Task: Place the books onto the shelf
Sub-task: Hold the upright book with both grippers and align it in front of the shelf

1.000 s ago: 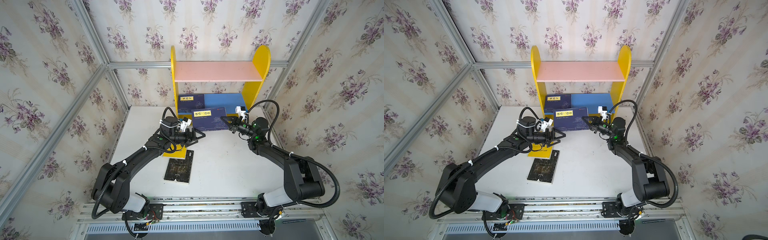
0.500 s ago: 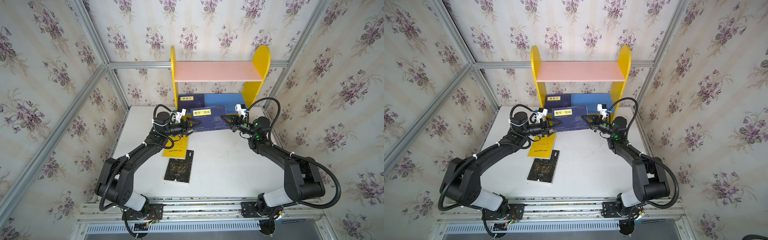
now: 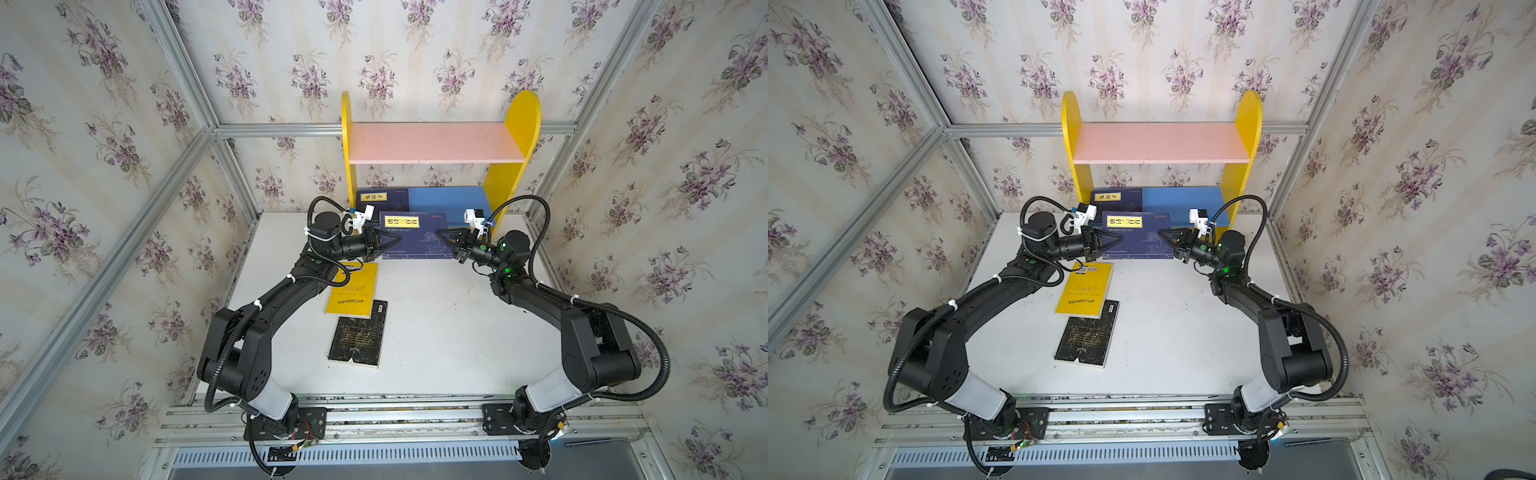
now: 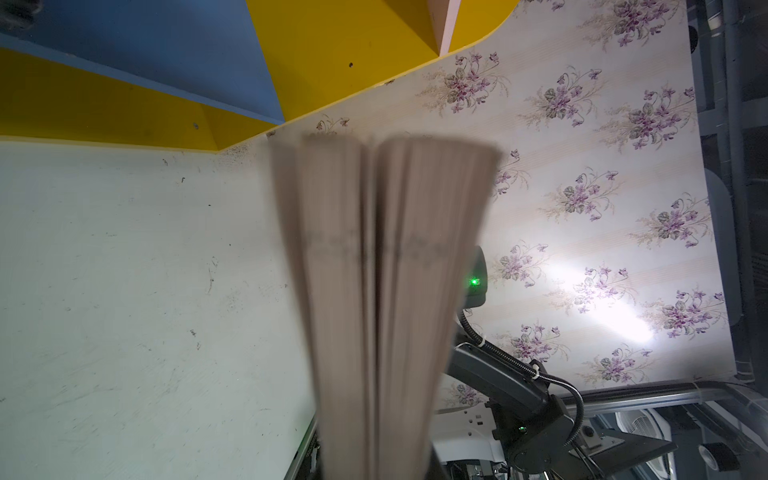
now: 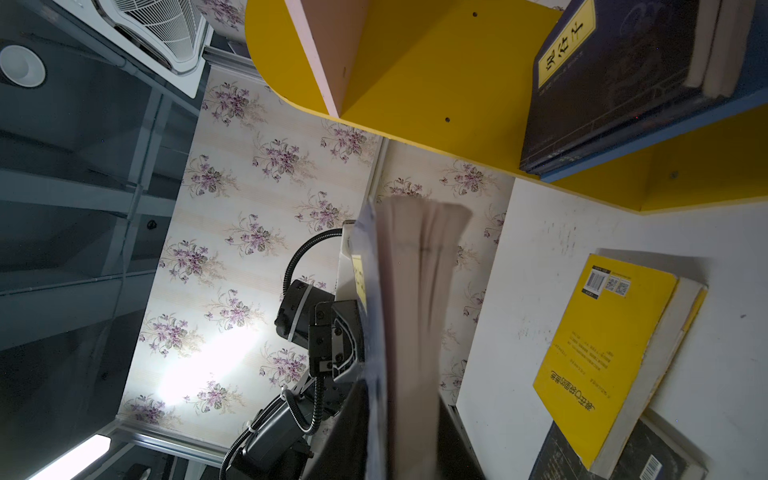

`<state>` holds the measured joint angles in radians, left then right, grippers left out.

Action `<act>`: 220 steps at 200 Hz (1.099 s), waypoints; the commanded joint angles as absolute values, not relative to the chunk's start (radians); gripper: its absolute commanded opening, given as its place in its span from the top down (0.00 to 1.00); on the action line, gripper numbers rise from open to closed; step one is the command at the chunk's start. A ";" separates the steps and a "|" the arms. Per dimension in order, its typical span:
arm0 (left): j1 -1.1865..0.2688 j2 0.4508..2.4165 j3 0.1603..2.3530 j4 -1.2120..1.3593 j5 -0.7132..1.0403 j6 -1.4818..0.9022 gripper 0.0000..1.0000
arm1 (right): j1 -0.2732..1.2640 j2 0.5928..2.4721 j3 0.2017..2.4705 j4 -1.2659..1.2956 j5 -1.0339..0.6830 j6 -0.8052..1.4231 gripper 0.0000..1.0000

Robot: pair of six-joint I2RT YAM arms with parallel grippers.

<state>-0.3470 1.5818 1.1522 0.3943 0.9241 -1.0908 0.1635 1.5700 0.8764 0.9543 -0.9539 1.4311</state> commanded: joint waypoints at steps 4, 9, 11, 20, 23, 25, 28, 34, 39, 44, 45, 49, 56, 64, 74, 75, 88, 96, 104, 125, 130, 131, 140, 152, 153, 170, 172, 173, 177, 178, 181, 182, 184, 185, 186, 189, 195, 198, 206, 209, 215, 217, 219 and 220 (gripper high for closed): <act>-0.337 1.573 1.193 0.267 0.925 -0.953 0.89 | 0.166 1.544 0.892 0.839 -0.949 1.353 0.60; -0.334 1.573 1.203 0.248 0.923 -0.936 0.89 | 0.166 1.533 0.894 0.783 -0.951 1.323 0.57; -0.332 1.574 1.206 0.241 0.923 -0.932 0.89 | 0.166 1.528 0.894 0.756 -0.951 1.308 0.56; -0.327 1.577 1.221 0.215 0.926 -0.908 0.90 | 0.166 1.503 0.894 0.645 -0.947 1.242 0.53; -0.326 1.580 1.227 0.207 0.928 -0.903 0.90 | 0.166 1.494 0.894 0.604 -0.945 1.222 0.52; -0.324 1.581 1.231 0.202 0.929 -0.898 0.90 | 0.166 1.488 0.894 0.582 -0.944 1.209 0.51; -0.322 1.583 1.237 0.196 0.933 -0.893 0.91 | 0.166 1.480 0.894 0.550 -0.942 1.192 0.51; -0.319 1.590 1.248 0.183 0.941 -0.882 0.91 | 0.166 1.466 0.893 0.500 -0.940 1.160 0.51; -0.317 1.596 1.257 0.177 0.946 -0.877 0.92 | 0.166 1.453 0.893 0.467 -0.940 1.143 0.50; -0.315 1.600 1.264 0.173 0.953 -0.873 0.92 | 0.166 1.443 0.893 0.446 -0.941 1.132 0.49; -0.315 1.601 1.266 0.172 0.954 -0.871 0.92 | 0.166 1.443 0.892 0.443 -0.942 1.131 0.49; -0.313 1.604 1.270 0.171 0.957 -0.869 0.92 | 0.166 1.435 0.890 0.433 -0.944 1.126 0.49; -0.312 1.607 1.276 0.170 0.961 -0.866 0.92 | 0.167 1.430 0.890 0.424 -0.950 1.124 0.49; -0.311 1.612 1.283 0.170 0.966 -0.862 0.92 | 0.169 1.428 0.889 0.423 -0.957 1.128 0.49; -0.311 1.617 1.289 0.169 0.971 -0.859 0.92 | 0.174 1.430 0.891 0.422 -0.960 1.130 0.51; -0.311 1.617 1.290 0.169 0.972 -0.860 0.92 | 0.175 1.430 0.891 0.423 -0.960 1.130 0.51; -0.311 1.621 1.293 0.170 0.974 -0.858 0.92 | 0.187 1.436 0.896 0.426 -0.962 1.133 0.55; -0.311 1.623 1.295 0.170 0.975 -0.856 0.92 | 0.192 1.441 0.900 0.432 -0.962 1.137 0.58; -0.312 1.624 1.293 0.170 0.971 -0.856 0.92 | 0.199 1.444 0.899 0.448 -0.963 1.144 0.61; -0.311 1.623 1.289 0.170 0.969 -0.856 0.92 | 0.204 1.448 0.887 0.529 -0.968 1.182 0.74; -0.311 1.624 1.287 0.168 0.967 -0.856 0.92 | 0.204 1.448 0.884 0.553 -0.968 1.193 0.76; -0.311 1.624 1.287 0.169 0.967 -0.857 0.92 | 0.204 1.448 0.882 0.557 -0.968 1.195 0.77; -0.311 1.629 1.288 0.164 0.967 -0.859 0.92 | 0.205 1.448 0.877 0.590 -0.969 1.212 0.82; -0.309 1.639 1.289 0.160 0.969 -0.867 0.89 | 0.204 1.447 0.872 0.630 -0.970 1.235 0.88; -0.309 1.639 1.289 0.159 0.967 -0.868 0.89 | 0.204 1.447 0.872 0.633 -0.970 1.236 0.88; -0.306 1.650 1.290 0.156 0.966 -0.879 0.84 | 0.204 1.439 0.864 0.651 -0.963 1.240 0.90; -0.307 1.650 1.289 0.156 0.966 -0.880 0.83 | 0.205 1.437 0.864 0.650 -0.961 1.238 0.91; -0.307 1.650 1.289 0.156 0.966 -0.880 0.81 | 0.204 1.436 0.864 0.650 -0.961 1.238 0.91; -0.305 1.651 1.289 0.156 0.964 -0.882 0.76 | 0.204 1.434 0.864 0.649 -0.959 1.235 0.91; -0.305 1.650 1.289 0.156 0.965 -0.882 0.75 | 0.204 1.433 0.864 0.649 -0.958 1.235 0.91; -0.305 1.649 1.289 0.156 0.962 -0.884 0.72 | 0.204 1.433 0.864 0.649 -0.957 1.232 0.91; -0.305 1.649 1.289 0.155 0.962 -0.884 0.71 | 0.204 1.433 0.864 0.649 -0.956 1.233 0.91; -0.305 1.648 1.289 0.155 0.963 -0.884 0.70 | 0.204 1.432 0.864 0.649 -0.954 1.233 0.91; -0.304 1.648 1.288 0.154 0.965 -0.884 0.69 | 0.204 1.431 0.864 0.649 -0.953 1.232 0.91; -0.304 1.648 1.287 0.154 0.964 -0.884 0.69 | 0.204 1.431 0.864 0.649 -0.953 1.231 0.91; -0.304 1.647 1.287 0.153 0.963 -0.884 0.66 | 0.205 1.431 0.864 0.651 -0.952 1.232 0.91; -0.304 1.643 1.286 0.153 0.964 -0.884 0.57 | 0.204 1.431 0.865 0.657 -0.950 1.231 0.92; -0.304 1.642 1.284 0.151 0.964 -0.884 0.52 | 0.204 1.431 0.865 0.661 -0.949 1.230 0.92; -0.303 1.638 1.281 0.150 0.967 -0.882 0.46 | 0.204 1.434 0.867 0.671 -0.948 1.235 0.92; -0.302 1.637 1.280 0.150 0.966 -0.882 0.46 | 0.204 1.434 0.868 0.676 -0.948 1.236 0.92; -0.302 1.633 1.277 0.150 0.969 -0.881 0.46 | 0.204 1.436 0.868 0.686 -0.947 1.239 0.92; -0.302 1.632 1.276 0.150 0.970 -0.881 0.46 | 0.204 1.437 0.868 0.689 -0.946 1.240 0.92; -0.302 1.631 1.276 0.149 0.970 -0.881 0.46 | 0.204 1.437 0.868 0.694 -0.946 1.241 0.92; -0.302 1.631 1.275 0.150 0.970 -0.881 0.46 | 0.204 1.438 0.868 0.696 -0.946 1.241 0.92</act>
<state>-0.3035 1.6447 1.2816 0.1349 0.9489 -0.8841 0.2035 1.4391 0.8616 0.5976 -0.9432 1.2304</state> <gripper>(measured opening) 0.558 0.125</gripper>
